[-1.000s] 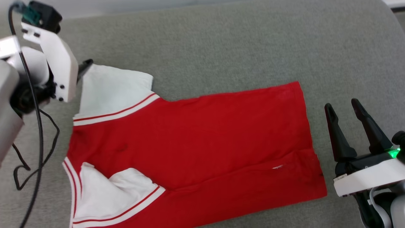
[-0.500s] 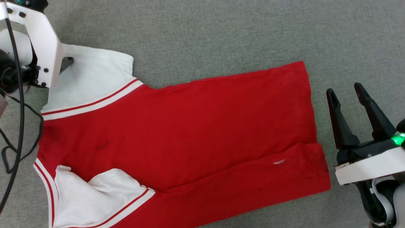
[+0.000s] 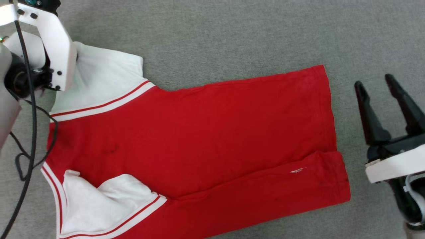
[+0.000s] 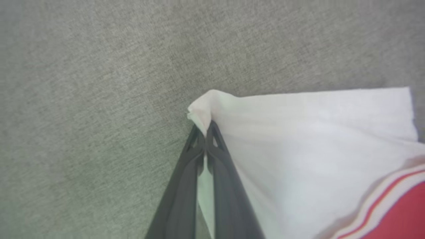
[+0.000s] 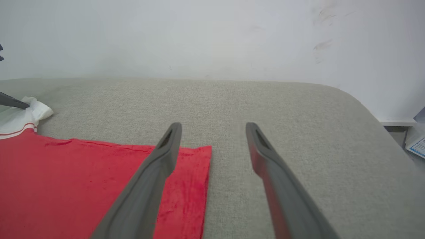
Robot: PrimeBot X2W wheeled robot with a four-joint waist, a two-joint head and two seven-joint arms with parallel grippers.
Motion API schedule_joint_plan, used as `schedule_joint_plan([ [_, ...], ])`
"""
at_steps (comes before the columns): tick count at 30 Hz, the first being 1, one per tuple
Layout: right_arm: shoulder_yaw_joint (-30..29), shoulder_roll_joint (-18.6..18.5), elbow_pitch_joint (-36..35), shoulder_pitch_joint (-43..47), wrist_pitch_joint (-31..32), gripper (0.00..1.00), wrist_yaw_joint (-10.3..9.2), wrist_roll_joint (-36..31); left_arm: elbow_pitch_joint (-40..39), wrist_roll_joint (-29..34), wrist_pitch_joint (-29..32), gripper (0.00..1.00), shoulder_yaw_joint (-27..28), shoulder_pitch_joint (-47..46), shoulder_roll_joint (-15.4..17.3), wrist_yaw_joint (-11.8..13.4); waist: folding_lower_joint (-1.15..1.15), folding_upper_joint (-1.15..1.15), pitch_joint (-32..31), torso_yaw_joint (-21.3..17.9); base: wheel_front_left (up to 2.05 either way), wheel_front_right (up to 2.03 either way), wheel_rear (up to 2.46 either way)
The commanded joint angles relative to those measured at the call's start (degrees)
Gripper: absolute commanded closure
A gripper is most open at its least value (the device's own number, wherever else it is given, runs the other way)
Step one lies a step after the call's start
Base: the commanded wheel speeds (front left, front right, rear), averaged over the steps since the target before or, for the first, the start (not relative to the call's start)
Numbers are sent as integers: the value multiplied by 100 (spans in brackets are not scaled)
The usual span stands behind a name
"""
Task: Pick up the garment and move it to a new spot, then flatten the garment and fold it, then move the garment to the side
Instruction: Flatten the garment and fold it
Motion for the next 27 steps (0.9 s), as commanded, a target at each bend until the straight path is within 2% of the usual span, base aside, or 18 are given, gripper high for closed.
schedule_joint_plan([
  [1,-7,-77,-31,-92,56,0,-5,20,73,-27,-65,100,-21,175,-100,10,0,0,-78,71,0,0,0],
  [6,8,-666,5,-366,741,0,-5,198,24,87,-494,100,-36,29,-269,-77,0,0,-280,296,0,0,0],
  [15,643,-1903,343,-1306,2846,0,-5,933,-290,226,-1073,100,-279,-12,-448,-179,0,0,-457,666,0,0,0],
  [21,1250,-2352,863,-1998,4253,0,-6,1431,-456,204,-1294,100,-372,-94,-529,-181,0,0,-413,851,0,0,0],
  [27,1695,-2429,1398,-2508,4978,0,-5,1663,-526,162,-1417,100,-459,-244,-603,-183,0,0,-272,1006,0,0,0],
])
